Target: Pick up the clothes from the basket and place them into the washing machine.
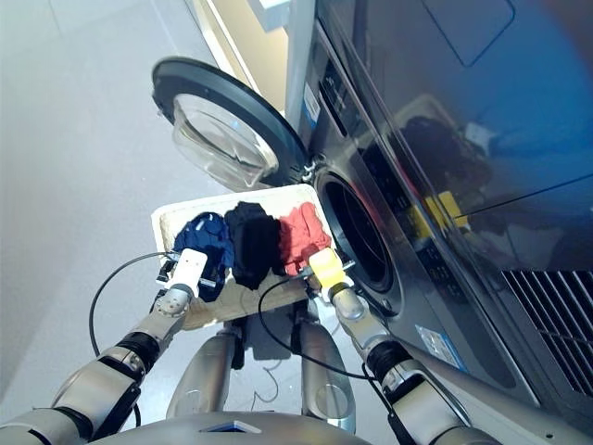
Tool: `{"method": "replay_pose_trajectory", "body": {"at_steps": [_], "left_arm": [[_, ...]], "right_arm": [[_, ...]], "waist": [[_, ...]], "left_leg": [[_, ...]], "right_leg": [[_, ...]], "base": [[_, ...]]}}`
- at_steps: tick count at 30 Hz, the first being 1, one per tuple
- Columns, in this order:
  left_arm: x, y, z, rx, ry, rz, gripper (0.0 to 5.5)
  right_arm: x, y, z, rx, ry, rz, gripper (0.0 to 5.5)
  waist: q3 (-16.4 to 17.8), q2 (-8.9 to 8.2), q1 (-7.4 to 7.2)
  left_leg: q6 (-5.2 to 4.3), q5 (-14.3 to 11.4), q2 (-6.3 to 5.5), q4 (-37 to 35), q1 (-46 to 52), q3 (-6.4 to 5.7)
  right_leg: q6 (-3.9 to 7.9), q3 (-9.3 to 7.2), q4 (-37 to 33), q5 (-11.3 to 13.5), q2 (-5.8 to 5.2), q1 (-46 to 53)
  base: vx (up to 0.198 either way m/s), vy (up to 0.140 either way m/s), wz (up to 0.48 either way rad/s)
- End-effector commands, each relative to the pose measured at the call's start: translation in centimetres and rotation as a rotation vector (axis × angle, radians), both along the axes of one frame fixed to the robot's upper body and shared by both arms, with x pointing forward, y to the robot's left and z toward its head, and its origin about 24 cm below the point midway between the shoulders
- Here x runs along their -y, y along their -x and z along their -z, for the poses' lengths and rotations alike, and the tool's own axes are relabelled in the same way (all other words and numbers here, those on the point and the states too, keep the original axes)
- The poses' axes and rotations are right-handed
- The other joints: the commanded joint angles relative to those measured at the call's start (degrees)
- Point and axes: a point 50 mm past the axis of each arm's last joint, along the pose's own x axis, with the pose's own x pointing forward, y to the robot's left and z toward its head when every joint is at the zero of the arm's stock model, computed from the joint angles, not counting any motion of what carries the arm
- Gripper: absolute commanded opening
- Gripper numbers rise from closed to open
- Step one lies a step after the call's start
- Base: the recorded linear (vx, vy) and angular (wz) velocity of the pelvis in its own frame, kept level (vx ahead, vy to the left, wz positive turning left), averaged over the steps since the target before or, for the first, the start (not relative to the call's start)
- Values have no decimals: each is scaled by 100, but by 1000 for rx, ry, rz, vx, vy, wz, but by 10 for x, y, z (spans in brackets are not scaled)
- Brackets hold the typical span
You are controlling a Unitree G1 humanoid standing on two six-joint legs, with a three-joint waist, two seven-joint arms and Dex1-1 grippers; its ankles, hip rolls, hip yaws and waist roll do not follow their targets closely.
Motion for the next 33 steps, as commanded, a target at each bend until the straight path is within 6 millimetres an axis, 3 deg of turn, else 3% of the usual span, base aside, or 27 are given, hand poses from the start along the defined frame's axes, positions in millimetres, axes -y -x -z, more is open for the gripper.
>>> {"method": "replay_pose_trajectory", "body": {"at_steps": [1,2,3,11,14,20,21,23,33], "left_arm": [[-11,-14,-22,112,-12,-55,550],[-14,-17,-26,127,-11,-71,550],[-17,-22,-33,151,-15,-85,550],[-49,-50,-84,294,-44,-194,550],[-60,-57,-100,340,14,-275,550],[-69,-60,-106,336,55,-325,550],[-70,-60,-107,337,56,-325,276],[-69,-60,-106,327,68,-312,0],[-49,-46,-71,242,174,-253,0]], "right_arm": [[-12,4,-22,129,-111,-40,550],[-12,2,-27,150,-117,-43,550],[-13,1,-32,171,-134,-49,550],[-20,-5,-71,321,-207,-108,550],[-21,-3,-78,346,-238,-119,550],[-21,-1,-76,337,-242,-123,550],[-22,0,-77,340,-242,-129,550],[-20,0,-76,338,-229,-128,550],[-10,5,-59,280,-199,-100,550]], "waist": [[-335,61,-87],[-331,60,-111],[-320,82,-117],[-324,87,-264],[-324,104,-302],[-350,107,-354],[-363,105,-358],[-402,107,-365],[-769,169,-332]], "left_leg": [[97,142,-2,234,-594,141],[93,126,14,321,-754,143],[62,-88,49,495,-862,120],[102,-363,161,1434,-2134,63],[125,-440,168,1668,-2573,30],[157,-530,195,1965,-2992,4],[172,-559,192,2007,-3031,16],[191,-576,182,2038,-3119,13],[220,-532,153,1789,-2904,0]], "right_leg": [[385,-24,206,-210,-9,-102],[383,-21,251,-216,-16,-248],[417,8,411,-368,26,-358],[376,42,1050,-458,79,-1511],[383,56,1233,-496,86,-1923],[371,32,1491,-552,100,-2326],[371,37,1519,-552,112,-2359],[368,31,1529,-546,123,-2456],[338,25,1372,-496,93,-2337]], "base": [[0,0,0],[0,0,0],[0,0,0],[0,0,0],[0,0,0],[0,0,0],[0,0,0],[0,0,0],[0,0,0]]}}
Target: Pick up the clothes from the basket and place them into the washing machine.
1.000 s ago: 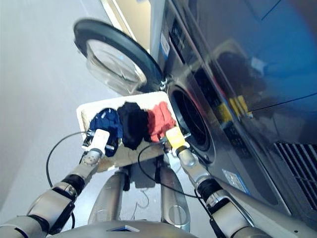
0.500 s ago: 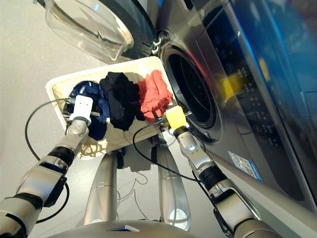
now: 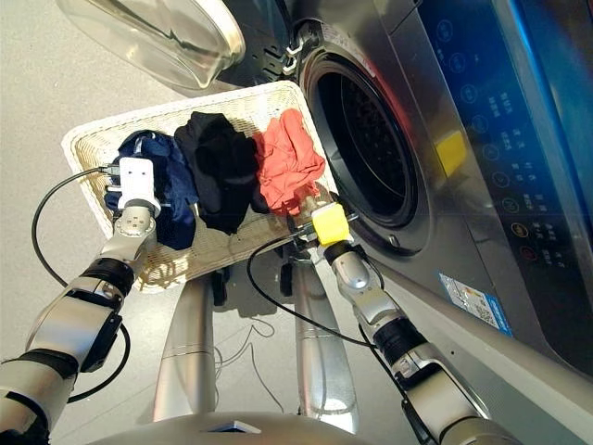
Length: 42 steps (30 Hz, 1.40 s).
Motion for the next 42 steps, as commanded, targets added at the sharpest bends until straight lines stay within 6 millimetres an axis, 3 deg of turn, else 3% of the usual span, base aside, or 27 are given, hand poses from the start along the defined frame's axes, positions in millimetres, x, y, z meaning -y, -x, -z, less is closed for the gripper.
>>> {"method": "replay_pose_trajectory", "body": {"at_steps": [1,4,8,10,15,18,19,23,31,35,42], "left_arm": [[-3,18,31,-54,92,-34,0],[15,27,45,-68,127,41,0],[37,33,47,-25,221,111,0],[54,40,42,43,327,195,0],[66,45,29,119,408,274,0],[73,50,13,200,498,343,0],[77,51,10,212,527,362,0],[101,56,-9,260,630,495,0],[137,65,-20,238,745,656,0],[152,70,-22,220,808,707,0],[173,81,-31,203,913,809,0]], "right_arm": [[-2,5,-13,79,-29,-36,550],[0,4,1,37,60,-25,550],[1,4,14,-5,142,-19,550],[3,4,22,-33,211,-26,550],[1,4,26,-19,334,-73,550],[-3,4,23,35,448,-130,550],[-5,2,21,56,481,-145,550],[-26,-1,6,183,626,-275,550],[-61,-9,-29,429,771,-415,550],[-71,-11,-41,536,816,-410,550],[-77,-23,-48,550,814,-322,550]], "waist": [[-339,221,9],[-388,258,101],[-373,298,207],[-339,348,302],[-286,421,394],[-283,476,451],[-266,465,445],[-249,563,513],[-308,685,586],[-313,731,616],[-323,779,672]], "left_leg": [[123,113,-79,-563,286,5],[115,209,-112,-934,786,29],[96,299,-166,-1275,1288,57],[81,367,-229,-1519,1705,25],[75,426,-297,-1767,2205,34],[73,451,-344,-1916,2502,22],[103,628,-367,-1947,2494,64],[126,606,-396,-1999,2687,103],[157,593,-399,-2030,2680,150],[169,594,-394,-2032,2646,150],[176,617,-414,-2030,2546,133]], "right_leg": [[331,-70,-14,-414,-6,457],[340,-59,-278,-339,-28,893],[350,-59,-532,-292,-52,1342],[353,-67,-779,-258,-67,1790],[363,-67,-1039,-235,-76,2297],[354,-47,-1154,-251,-70,2573],[314,-57,-1230,-107,-104,2593],[295,4,-1226,-158,-75,2724],[284,60,-1244,-182,-49,2699],[283,67,-1241,-182,-46,2658],[286,40,-1257,-151,-59,2586]], "base": [[0,0,0],[0,0,0],[0,0,0],[28,-57,48],[20,-36,41],[-20,-14,15],[-74,-29,65],[-18,-6,17],[0,0,0],[0,0,0],[0,0,0]]}}
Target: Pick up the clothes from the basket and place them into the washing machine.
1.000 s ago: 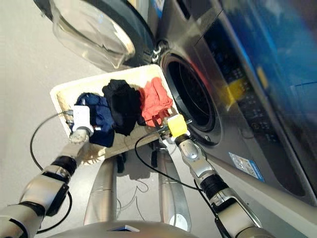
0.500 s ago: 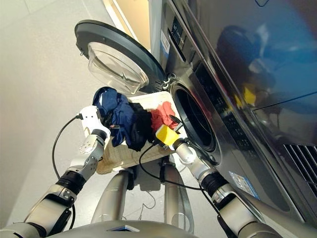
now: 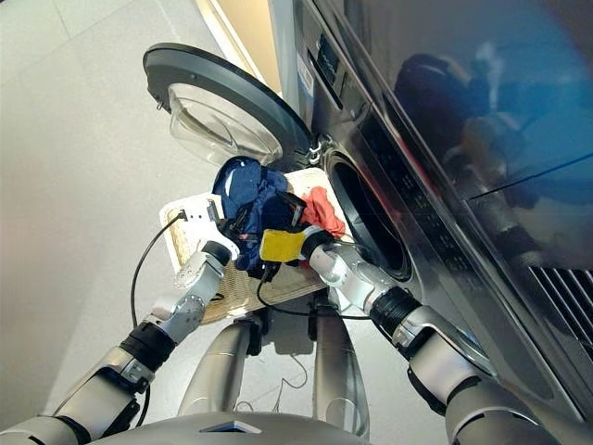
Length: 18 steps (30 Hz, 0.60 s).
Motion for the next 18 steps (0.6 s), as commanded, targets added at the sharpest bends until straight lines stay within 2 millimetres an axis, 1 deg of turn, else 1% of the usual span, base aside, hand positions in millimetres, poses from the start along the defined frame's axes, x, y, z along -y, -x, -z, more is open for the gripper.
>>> {"method": "replay_pose_trajectory", "body": {"at_steps": [1,2,3,4,11,12,13,14,17,18], "left_arm": [[19,10,-29,114,106,112,0],[22,12,-29,107,120,133,0],[23,13,-30,109,124,143,0],[23,14,-30,109,124,148,0],[19,15,-24,90,104,140,0],[17,15,-22,86,101,135,13],[15,15,-21,85,98,129,226],[13,14,-21,82,100,122,550],[7,13,-18,77,95,108,550],[3,13,-14,62,97,97,550]], "right_arm": [[-25,-5,-26,110,-62,-54,550],[-24,-8,-25,108,-64,-29,550],[-25,-10,-24,98,-71,-21,252],[-25,-10,-25,95,-83,-14,0],[-21,-8,-25,68,-160,12,0],[-20,-8,-24,57,-170,20,0],[-18,-8,-22,43,-181,30,0],[-16,-7,-19,22,-196,40,0],[-7,-6,-11,-26,-232,85,0],[-3,-5,-5,-60,-254,114,0]], "waist": [[-275,79,-7],[-285,87,18],[-294,95,28],[-304,100,30],[-330,80,30],[-337,73,25],[-341,67,19],[-342,63,13],[-342,50,-1],[-363,71,16]], "left_leg": [[210,166,-178,51,-354,-64],[209,172,-185,59,-379,-78],[209,177,-184,63,-392,-80],[208,179,-179,63,-401,-83],[212,193,-174,81,-447,-81],[215,194,-174,71,-447,-82],[215,196,-170,72,-452,-81],[216,203,-170,60,-451,-82],[215,211,-161,60,-465,-74],[183,40,-141,76,-384,-123]], "right_leg": [[330,-66,-427,2,116,331],[325,-82,-430,7,109,314],[320,-91,-427,10,108,309],[316,-103,-429,11,105,306],[310,-103,-428,34,97,273],[310,-103,-428,41,98,266],[309,-105,-425,46,96,265],[312,-106,-427,50,97,260],[311,-109,-428,60,90,247],[350,-91,-387,-87,118,309]], "base": [[0,0,0],[0,0,0],[0,0,0],[0,0,0],[0,0,0],[0,0,0],[0,0,0],[0,0,0],[28,1,2],[85,6,2]]}}
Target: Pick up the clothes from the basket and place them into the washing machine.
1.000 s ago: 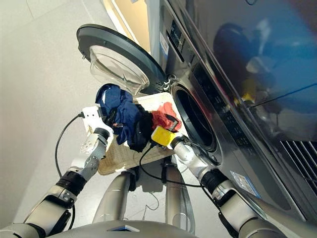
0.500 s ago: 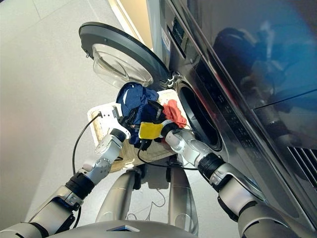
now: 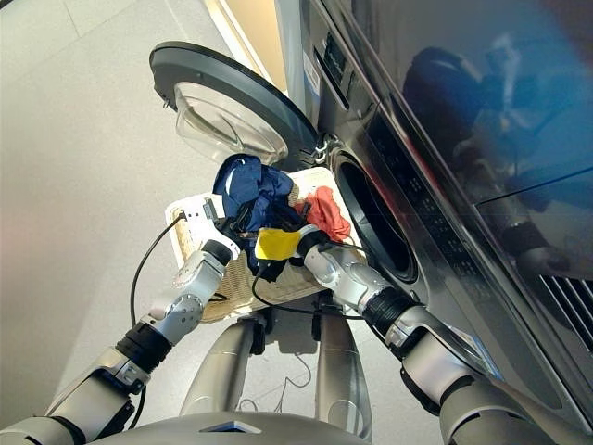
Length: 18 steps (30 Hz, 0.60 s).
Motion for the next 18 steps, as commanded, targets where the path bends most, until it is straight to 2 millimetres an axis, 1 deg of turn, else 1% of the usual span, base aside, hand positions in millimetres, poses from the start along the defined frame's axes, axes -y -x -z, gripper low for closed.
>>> {"method": "replay_pose_trajectory", "body": {"at_steps": [1,4,7,8,10,12,14,15,17,18], "left_arm": [[0,7,-13,79,52,36,550],[-18,3,-9,81,20,-42,550],[-44,-1,1,49,-4,-185,550],[-52,-1,4,31,8,-243,550],[-74,0,15,-2,-39,-374,550],[-88,1,28,-60,-41,-480,550],[-97,2,37,-91,-88,-544,550],[-101,4,42,-116,-100,-576,550],[-102,5,52,-150,-131,-591,550],[-103,6,61,-188,-165,-602,550]], "right_arm": [[-7,0,-7,-17,-177,26,0],[4,1,2,-58,-217,86,0],[18,3,13,-106,-273,172,0],[22,3,17,-125,-309,206,0],[30,4,25,-183,-400,284,0],[38,6,37,-263,-540,385,0],[41,6,42,-308,-646,446,0],[45,5,41,-321,-736,486,0],[51,4,45,-342,-806,544,0],[55,2,45,-353,-874,579,0]], "waist": [[-323,15,19],[-320,12,28],[-320,21,35],[-322,23,44],[-306,26,65],[-288,27,80],[-259,32,92],[-233,46,104],[-184,78,113],[-145,96,126]], "left_leg": [[183,45,-129,42,-302,-82],[179,50,-123,39,-316,-63],[177,68,-131,21,-337,-61],[176,76,-135,28,-358,-62],[166,100,-127,22,-388,-65],[160,131,-128,4,-410,-59],[155,155,-128,-1,-454,-49],[149,177,-129,-23,-479,-39],[138,203,-132,-41,-506,-29],[132,219,-139,-44,-542,-26]], "right_leg": [[348,-83,-400,-78,132,360],[347,-83,-409,-69,125,350],[347,-72,-426,-56,123,333],[344,-71,-426,-46,119,313],[337,-79,-428,-35,109,280],[331,-80,-430,-23,100,248],[324,-82,-425,-12,88,202],[324,-78,-422,-2,78,164],[325,-84,-420,6,59,129],[324,-88,-412,8,52,84]], "base": [[89,9,12],[0,0,0],[0,0,0],[0,0,0],[0,0,0],[0,0,0],[0,0,0],[0,0,0],[0,0,0],[0,0,0]]}}
